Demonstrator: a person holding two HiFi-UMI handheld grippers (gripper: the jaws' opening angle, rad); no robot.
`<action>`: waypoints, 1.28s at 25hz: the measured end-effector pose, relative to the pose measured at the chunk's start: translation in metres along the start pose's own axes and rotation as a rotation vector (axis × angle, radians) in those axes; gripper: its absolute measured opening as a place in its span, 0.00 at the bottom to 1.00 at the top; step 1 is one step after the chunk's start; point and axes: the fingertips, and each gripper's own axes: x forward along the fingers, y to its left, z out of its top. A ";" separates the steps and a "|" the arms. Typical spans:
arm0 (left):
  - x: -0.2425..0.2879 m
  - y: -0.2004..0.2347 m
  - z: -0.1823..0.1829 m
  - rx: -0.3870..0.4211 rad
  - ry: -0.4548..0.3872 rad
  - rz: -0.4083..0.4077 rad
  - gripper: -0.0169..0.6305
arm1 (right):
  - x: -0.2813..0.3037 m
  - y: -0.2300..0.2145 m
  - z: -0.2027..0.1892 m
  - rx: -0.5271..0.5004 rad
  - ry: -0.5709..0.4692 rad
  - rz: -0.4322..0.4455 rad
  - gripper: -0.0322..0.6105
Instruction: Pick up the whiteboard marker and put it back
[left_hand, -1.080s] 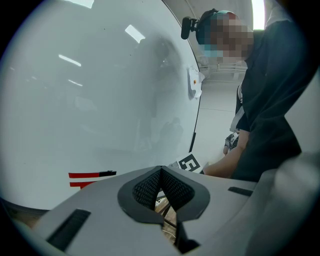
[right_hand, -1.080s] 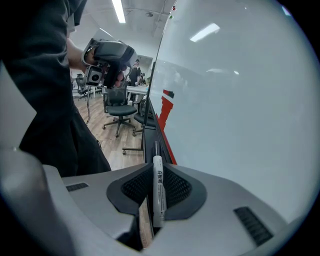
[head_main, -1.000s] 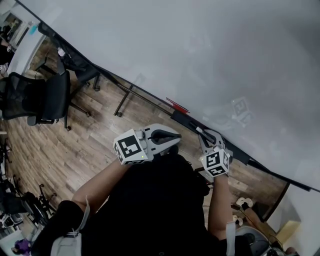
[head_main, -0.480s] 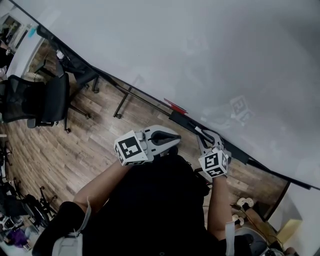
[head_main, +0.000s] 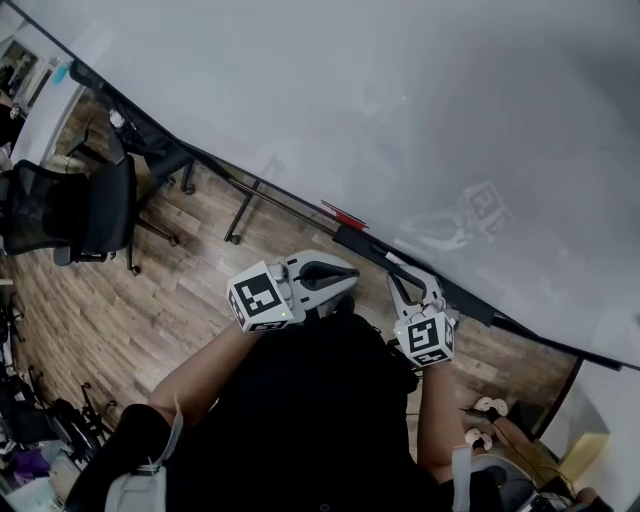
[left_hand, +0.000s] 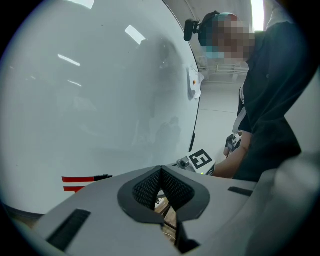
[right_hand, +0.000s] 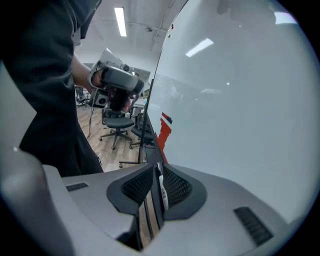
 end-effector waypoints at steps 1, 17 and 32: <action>0.001 0.001 0.001 0.004 0.000 -0.002 0.04 | -0.004 0.000 0.007 0.024 -0.030 0.004 0.16; 0.052 -0.025 0.051 0.092 -0.053 -0.099 0.04 | -0.132 -0.021 0.122 0.152 -0.467 0.015 0.08; 0.036 -0.071 0.062 0.124 -0.059 -0.244 0.04 | -0.195 -0.004 0.120 0.322 -0.566 -0.088 0.08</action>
